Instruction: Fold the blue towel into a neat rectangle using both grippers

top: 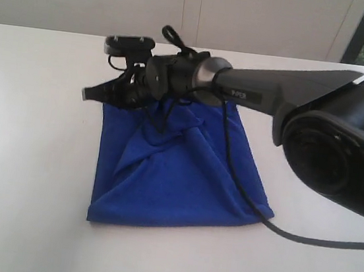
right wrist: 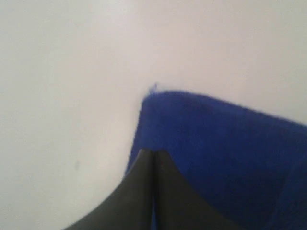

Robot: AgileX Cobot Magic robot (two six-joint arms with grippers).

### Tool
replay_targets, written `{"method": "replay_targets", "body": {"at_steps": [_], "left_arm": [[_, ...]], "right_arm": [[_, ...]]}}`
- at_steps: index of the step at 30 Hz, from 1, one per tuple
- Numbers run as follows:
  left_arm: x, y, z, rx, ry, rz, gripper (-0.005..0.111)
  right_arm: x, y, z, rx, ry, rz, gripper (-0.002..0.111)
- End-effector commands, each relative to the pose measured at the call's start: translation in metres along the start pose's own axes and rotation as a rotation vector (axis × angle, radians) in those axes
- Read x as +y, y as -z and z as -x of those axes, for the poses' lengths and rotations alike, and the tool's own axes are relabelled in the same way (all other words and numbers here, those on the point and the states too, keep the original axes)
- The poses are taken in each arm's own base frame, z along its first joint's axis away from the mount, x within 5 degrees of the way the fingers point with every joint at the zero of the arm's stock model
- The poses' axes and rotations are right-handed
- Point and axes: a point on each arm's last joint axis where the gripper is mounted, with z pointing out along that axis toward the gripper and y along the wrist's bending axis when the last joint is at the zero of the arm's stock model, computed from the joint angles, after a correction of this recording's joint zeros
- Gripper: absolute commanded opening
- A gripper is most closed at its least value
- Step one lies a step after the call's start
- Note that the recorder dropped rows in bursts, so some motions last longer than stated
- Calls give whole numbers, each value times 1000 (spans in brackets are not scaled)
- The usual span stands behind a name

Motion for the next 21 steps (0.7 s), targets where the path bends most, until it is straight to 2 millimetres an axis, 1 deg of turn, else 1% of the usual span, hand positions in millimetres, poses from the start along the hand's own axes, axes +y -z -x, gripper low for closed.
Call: {"method": "replay_targets", "body": {"at_steps": [1, 3, 5, 8, 10, 15, 18, 21], "left_arm": [[-3, 1, -2, 1, 3, -14, 0], [-3, 1, -2, 1, 3, -14, 0], [-3, 1, -2, 1, 3, -14, 0], [-3, 1, -2, 1, 3, -14, 0], [-3, 1, -2, 1, 3, -14, 0], [-3, 1, -2, 1, 3, -14, 0], [-3, 1, -2, 1, 3, -14, 0], [-3, 1, -2, 1, 3, -14, 0]], "right_arm": [[8, 50, 44, -98, 13, 18, 0], [6, 65, 52, -75, 22, 11, 0], [-2, 80, 56, -17, 21, -9, 0], [-23, 98, 59, 71, 26, -64, 0], [-41, 106, 60, 125, 15, -106, 0], [-81, 114, 54, 226, -21, -168, 0], [-104, 113, 46, 244, -34, -198, 0], [-127, 105, 34, 249, -69, -227, 0]]}}
